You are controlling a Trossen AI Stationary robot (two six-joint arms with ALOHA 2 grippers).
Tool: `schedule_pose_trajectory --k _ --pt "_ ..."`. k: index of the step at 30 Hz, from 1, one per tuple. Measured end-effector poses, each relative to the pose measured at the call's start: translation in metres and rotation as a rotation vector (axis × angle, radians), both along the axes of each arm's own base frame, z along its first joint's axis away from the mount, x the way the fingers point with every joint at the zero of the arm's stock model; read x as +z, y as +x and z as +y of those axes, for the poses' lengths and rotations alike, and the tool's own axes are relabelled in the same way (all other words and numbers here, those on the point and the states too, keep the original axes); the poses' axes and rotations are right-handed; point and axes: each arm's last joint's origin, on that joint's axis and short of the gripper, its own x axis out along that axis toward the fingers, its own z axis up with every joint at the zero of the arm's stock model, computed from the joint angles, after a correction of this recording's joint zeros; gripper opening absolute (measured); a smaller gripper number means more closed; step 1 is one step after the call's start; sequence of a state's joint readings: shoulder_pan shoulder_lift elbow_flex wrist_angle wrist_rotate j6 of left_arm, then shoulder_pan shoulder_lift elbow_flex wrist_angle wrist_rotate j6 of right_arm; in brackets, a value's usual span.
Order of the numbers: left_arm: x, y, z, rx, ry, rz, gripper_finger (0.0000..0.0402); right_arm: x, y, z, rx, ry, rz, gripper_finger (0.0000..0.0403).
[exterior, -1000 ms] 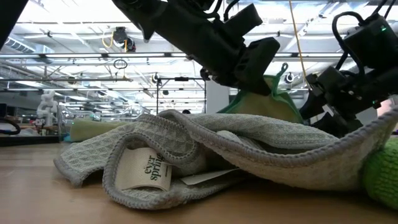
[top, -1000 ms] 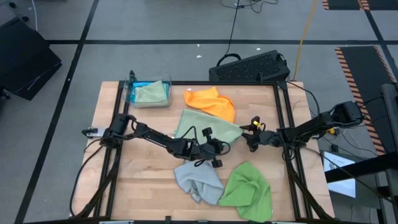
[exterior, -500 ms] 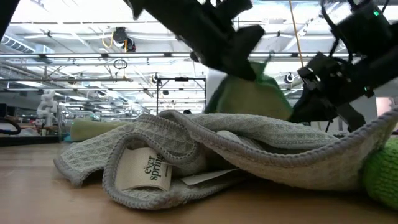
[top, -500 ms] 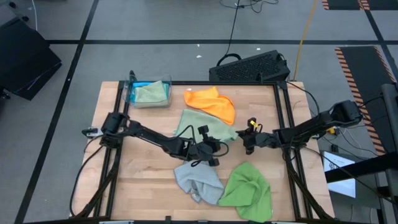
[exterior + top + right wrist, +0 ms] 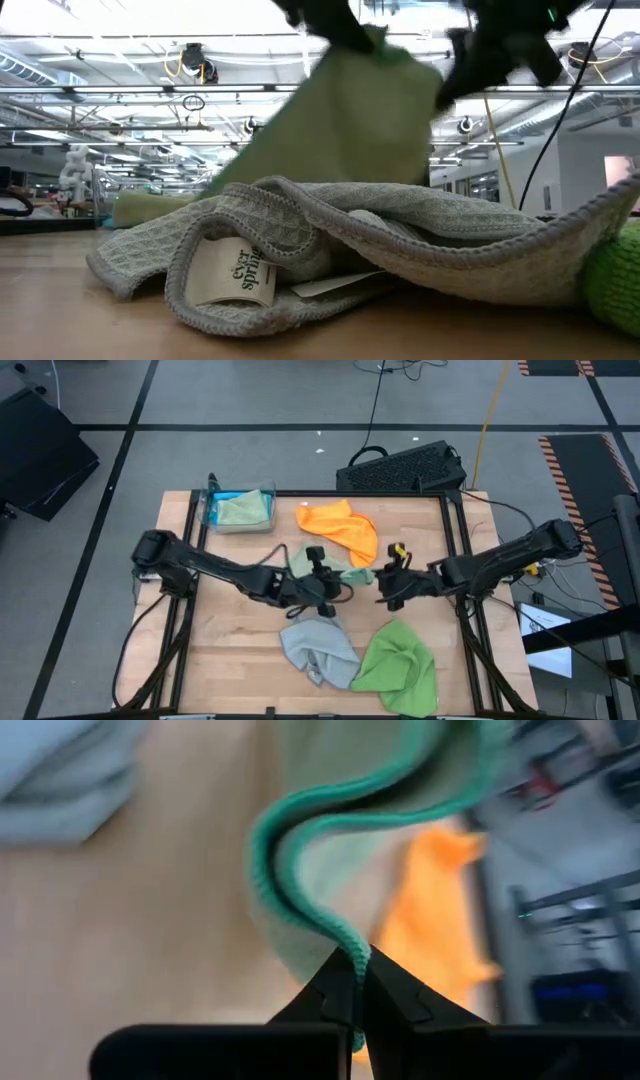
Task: Fold microfiber towels
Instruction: Fold the light green microfiber cloth
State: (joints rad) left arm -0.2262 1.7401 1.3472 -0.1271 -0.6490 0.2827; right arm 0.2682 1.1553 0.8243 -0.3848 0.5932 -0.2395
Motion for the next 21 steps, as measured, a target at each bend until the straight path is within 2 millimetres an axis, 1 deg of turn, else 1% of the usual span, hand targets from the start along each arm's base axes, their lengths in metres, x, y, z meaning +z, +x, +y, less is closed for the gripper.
schedule_pose_trajectory --k 3,7,10,12,15,17,19,21 --pt "0.035 -0.016 0.018 -0.048 0.033 -0.048 0.0005 0.041 -0.001 -0.01 -0.021 -0.056 -0.072 0.0003" --pt "0.076 -0.038 0.053 -0.136 0.041 -0.127 0.001 0.094 -0.005 -0.031 -0.026 -0.089 -0.184 0.0002" --pt "0.095 -0.051 0.085 -0.172 0.076 -0.179 0.0005 0.128 -0.006 -0.054 -0.063 -0.121 -0.268 0.0002" --pt "0.109 -0.063 0.112 -0.179 0.075 -0.235 0.0006 0.147 -0.005 -0.071 -0.079 -0.109 -0.309 0.0002" --pt "0.122 -0.076 0.15 -0.198 -0.007 -0.347 0.0009 0.165 -0.006 -0.092 -0.096 -0.09 -0.343 0.0002" --pt "0.121 -0.082 0.169 -0.216 -0.106 -0.367 0.0006 0.175 -0.009 -0.098 -0.121 -0.093 -0.363 0.0002" --pt "0.117 -0.085 0.177 -0.235 -0.209 -0.365 0.0004 0.179 -0.014 -0.097 -0.129 -0.062 -0.339 0.0002" --pt "0.113 -0.086 0.177 -0.248 -0.274 -0.331 0.0008 0.176 -0.017 -0.092 -0.121 0.007 -0.294 0.0002"
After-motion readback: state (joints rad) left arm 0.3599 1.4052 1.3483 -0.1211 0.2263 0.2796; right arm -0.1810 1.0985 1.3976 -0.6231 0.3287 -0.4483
